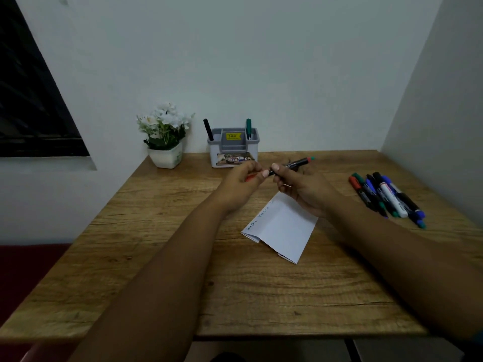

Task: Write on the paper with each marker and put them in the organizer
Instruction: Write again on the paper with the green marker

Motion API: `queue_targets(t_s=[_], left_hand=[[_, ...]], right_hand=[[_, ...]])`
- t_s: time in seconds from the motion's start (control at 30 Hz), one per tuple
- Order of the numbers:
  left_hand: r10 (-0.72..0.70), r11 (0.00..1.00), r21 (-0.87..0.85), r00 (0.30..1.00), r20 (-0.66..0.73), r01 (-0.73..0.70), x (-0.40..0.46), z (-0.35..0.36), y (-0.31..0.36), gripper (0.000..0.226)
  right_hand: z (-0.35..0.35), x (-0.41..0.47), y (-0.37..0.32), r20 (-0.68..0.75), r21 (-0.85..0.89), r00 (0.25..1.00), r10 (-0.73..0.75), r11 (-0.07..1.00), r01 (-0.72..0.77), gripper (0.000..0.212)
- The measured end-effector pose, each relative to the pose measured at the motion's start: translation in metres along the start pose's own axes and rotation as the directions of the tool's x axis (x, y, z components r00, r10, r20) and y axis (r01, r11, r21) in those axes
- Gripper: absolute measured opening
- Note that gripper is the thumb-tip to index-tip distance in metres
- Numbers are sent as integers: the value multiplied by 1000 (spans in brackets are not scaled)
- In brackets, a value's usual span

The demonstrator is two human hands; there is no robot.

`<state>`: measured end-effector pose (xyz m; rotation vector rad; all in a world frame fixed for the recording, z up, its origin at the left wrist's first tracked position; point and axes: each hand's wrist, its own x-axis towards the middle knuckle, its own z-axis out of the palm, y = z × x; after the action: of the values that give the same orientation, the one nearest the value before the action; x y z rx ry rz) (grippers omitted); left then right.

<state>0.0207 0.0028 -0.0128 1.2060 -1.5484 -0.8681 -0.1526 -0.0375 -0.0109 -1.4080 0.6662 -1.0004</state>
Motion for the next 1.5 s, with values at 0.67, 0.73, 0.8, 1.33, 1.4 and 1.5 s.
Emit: queue_targets(t_s=[0.67, 0.73, 0.8, 1.33, 1.4, 1.5], left_hand=[[81, 990, -80, 942, -327, -113, 6, -46, -2, 8], [53, 961, -229, 919, -391, -153, 11, -49, -4, 11], [-18, 921, -349, 874, -485, -175, 17, -52, -9, 18], [218, 976, 155, 740, -636, -155, 25, -38, -45, 34], [239, 969, 198, 748, -620, -146, 24, -38, -45, 35], [261, 957, 258, 784, -563, -133, 22, -36, -44, 38]], right_hand=[[54, 35, -13, 375, -866, 862, -342, 202, 457, 19], [58, 49, -17, 337, -853, 874, -349, 280, 441, 18], [58, 69, -20, 257, -847, 894, -367, 360, 391, 39], [55, 227, -10, -7, -867, 839, -545, 422, 267, 65], [57, 234, -6, 47, -923, 895, -443, 324, 209, 64], [55, 239, -6, 83, -966, 929, -360, 198, 164, 62]])
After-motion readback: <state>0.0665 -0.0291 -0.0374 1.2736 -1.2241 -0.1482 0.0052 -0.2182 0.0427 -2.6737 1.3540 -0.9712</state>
